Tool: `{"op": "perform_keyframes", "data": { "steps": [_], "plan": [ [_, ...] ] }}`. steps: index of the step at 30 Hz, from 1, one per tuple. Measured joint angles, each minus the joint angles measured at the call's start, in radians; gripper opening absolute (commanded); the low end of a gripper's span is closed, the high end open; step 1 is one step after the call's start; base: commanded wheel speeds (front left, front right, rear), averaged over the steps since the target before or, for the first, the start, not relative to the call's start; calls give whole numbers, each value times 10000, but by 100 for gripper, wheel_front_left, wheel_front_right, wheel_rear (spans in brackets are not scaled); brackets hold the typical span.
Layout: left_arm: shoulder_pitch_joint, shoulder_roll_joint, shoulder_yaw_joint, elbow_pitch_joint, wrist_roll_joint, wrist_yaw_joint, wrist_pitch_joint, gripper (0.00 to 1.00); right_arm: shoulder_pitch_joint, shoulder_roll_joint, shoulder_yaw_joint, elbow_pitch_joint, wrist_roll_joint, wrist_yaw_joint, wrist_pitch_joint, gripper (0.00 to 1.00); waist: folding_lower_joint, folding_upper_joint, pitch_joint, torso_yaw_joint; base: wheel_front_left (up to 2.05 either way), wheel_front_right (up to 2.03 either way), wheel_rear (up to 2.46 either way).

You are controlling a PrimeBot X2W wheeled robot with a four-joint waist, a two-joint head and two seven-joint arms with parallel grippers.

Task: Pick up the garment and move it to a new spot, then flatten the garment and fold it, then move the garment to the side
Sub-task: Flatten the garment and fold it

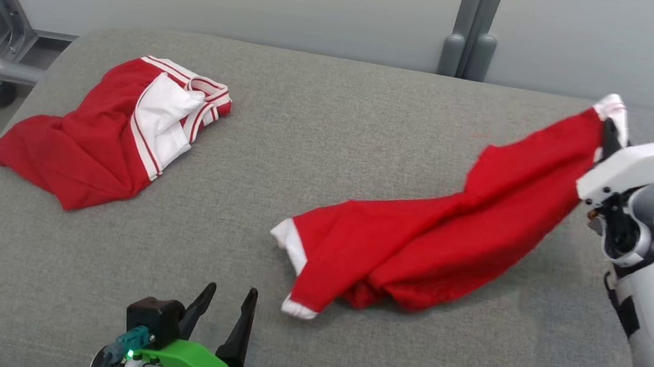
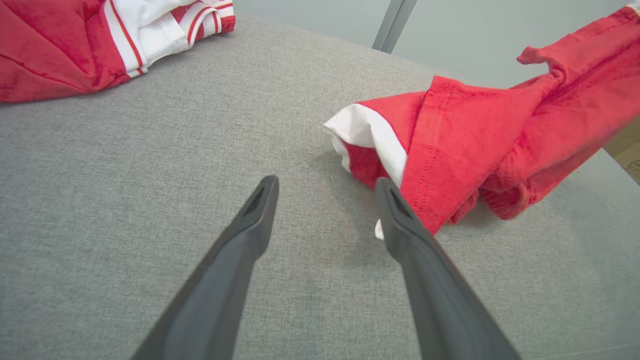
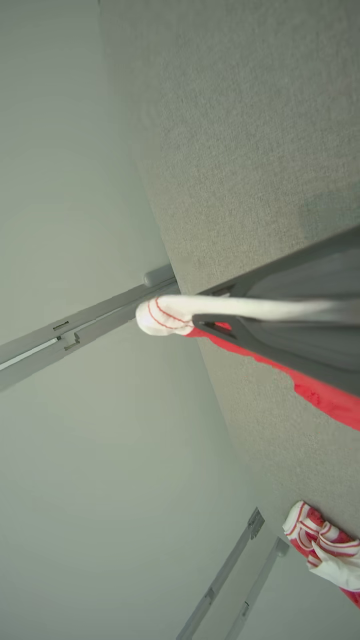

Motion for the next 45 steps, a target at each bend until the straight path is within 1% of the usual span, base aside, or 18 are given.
{"op": "perform_keyframes", "data": {
  "steps": [3, 8, 12, 15, 20, 21, 22, 25, 26, 27, 28, 31, 34, 37, 40, 42, 43, 45],
  "plan": [
    [-8, -2, -67, -33, 2, 0, 35, 100, 60, -192, -616, 548, -199, 0, -257, 0, 0, 0, 160, -81, 0, 0, 0],
    [-21, 12, -88, -71, 73, 0, 88, 100, 540, -63, -1264, 1221, -228, 0, -683, 0, 0, 0, 369, -235, 0, 0, 0],
    [-61, 23, -94, -136, 169, 0, 127, 100, 1076, -98, -1764, 1655, -322, 0, -1145, 0, 0, 0, 498, -387, 0, 0, 0],
    [-96, 52, -71, -219, 173, 0, 127, 100, 1360, -167, -1848, 1916, -546, 0, -1478, 0, 0, 0, 573, -524, 0, 0, 0],
    [-217, 221, -23, -318, 182, 0, 134, 100, 1469, -303, -1689, 2059, -1135, 2, -1933, 0, 0, 0, 685, -814, 0, 0, 0],
    [-224, 268, -13, -322, 209, 0, 163, 100, 1469, -316, -1643, 2086, -1231, 2, -1985, 2, 0, 0, 709, -877, 0, 0, 0],
    [-233, 301, -4, -322, 263, 0, 163, 100, 1469, -318, -1540, 2096, -1333, 2, -2017, 7, 0, 0, 735, -940, 0, 0, 0],
    [-341, 305, 8, -347, 276, 0, 217, 100, 1469, -267, -1271, 2142, -1522, 2, -2023, 42, 0, 0, 816, -1112, 0, 0, 0],
    [-399, 305, 10, -351, 276, 0, 219, 100, 1470, -232, -1177, 2159, -1536, 2, -2023, 42, 0, 0, 842, -1162, 0, 0, 0],
    [-450, 305, 10, -360, 278, 0, 222, 100, 1470, -192, -1104, 2194, -1597, 2, -2023, 67, 0, 0, 866, -1209, 0, 0, 0],
    [-484, 305, 10, -360, 278, 0, 245, 100, 1470, -171, -1020, 2228, -1707, 2, -2025, 100, 0, 0, 889, -1252, 0, 0, 0],
    [-513, 305, 2, -351, 278, -2, 247, 100, 1477, -263, -978, 2497, -2151, 2, -2102, 100, 0, 0, 925, -1360, 0, 0, 0],
    [-513, 307, -4, -339, 276, -4, 257, 100, 1507, -602, -1235, 2698, -2395, 2, -2151, 100, 0, 0, 910, -1444, 0, 0, 0],
    [-510, 307, 33, -374, 247, -17, 259, 100, 1511, -834, -1528, 2577, -2612, 2, -2355, 100, 0, 0, 888, -1538, 0, 0, 0],
    [-497, 161, 61, -639, -290, -238, 349, 100, 1511, -686, -1762, 2217, -2627, 2, -2439, 100, 0, 0, 869, -1668, 0, 0, 0],
    [-490, -42, 46, -825, -798, -479, 512, 100, 1513, -543, -1787, 1981, -2646, 2, -2466, 100, 0, 0, 860, -1775, 0, 0, 0],
    [-490, -42, 46, -825, -798, -479, 512, 100, 1513, -543, -1787, 1981, -2646, 2, -2466, 100, 0, 0, 860, -1775, 0, 0, 0],
    [-484, -136, -96, -1018, -1122, -731, 727, 100, 1533, -408, -1789, 1760, -2698, 2, -2477, 100, 0, 0, 859, -1898, 0, 0, 0]
  ]
}}
